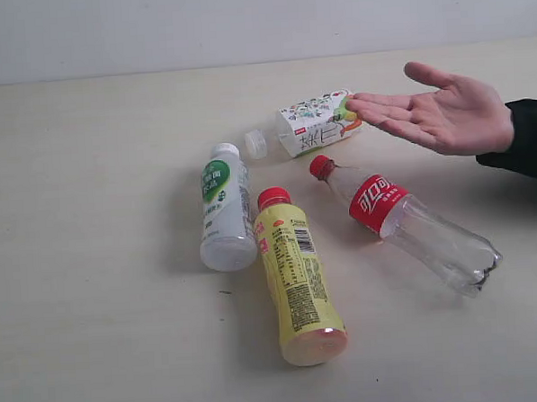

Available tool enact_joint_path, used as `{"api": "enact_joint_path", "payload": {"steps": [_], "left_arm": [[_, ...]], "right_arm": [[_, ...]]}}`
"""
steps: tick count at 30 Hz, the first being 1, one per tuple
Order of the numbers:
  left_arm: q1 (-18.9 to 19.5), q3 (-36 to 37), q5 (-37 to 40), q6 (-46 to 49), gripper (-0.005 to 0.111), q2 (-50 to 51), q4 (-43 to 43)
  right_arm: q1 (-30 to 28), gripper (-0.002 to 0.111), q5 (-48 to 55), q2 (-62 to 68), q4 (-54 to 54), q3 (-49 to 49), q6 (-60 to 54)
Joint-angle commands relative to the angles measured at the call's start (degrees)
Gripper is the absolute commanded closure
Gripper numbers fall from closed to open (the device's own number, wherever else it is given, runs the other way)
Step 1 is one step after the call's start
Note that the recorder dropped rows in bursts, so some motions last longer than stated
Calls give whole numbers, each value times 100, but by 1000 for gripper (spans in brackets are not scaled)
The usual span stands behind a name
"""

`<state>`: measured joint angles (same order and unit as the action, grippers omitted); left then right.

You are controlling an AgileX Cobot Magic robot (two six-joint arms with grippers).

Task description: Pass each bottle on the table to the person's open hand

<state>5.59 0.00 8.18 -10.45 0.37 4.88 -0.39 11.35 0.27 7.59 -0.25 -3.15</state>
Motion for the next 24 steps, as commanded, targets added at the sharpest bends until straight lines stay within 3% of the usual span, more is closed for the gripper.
{"api": "enact_joint_path", "payload": {"steps": [1,10,14,20,24], "left_arm": [[5,0,-15,-32,100,-37,-19],[5,0,-15,-32,100,-37,-19],[5,0,-15,-32,100,-37,-19],[5,0,-15,-32,100,-37,-19],[5,0,-15,-32,100,-37,-19]], "right_arm": [[-27,108,-136,-27,-7,25,12],[-27,108,-200,-27,-7,25,12],[-27,108,-1135,-27,261,25,315],[-27,108,-2387,-27,1900,25,2125],[-27,108,-2806,-27,2001,25,2230]]}}
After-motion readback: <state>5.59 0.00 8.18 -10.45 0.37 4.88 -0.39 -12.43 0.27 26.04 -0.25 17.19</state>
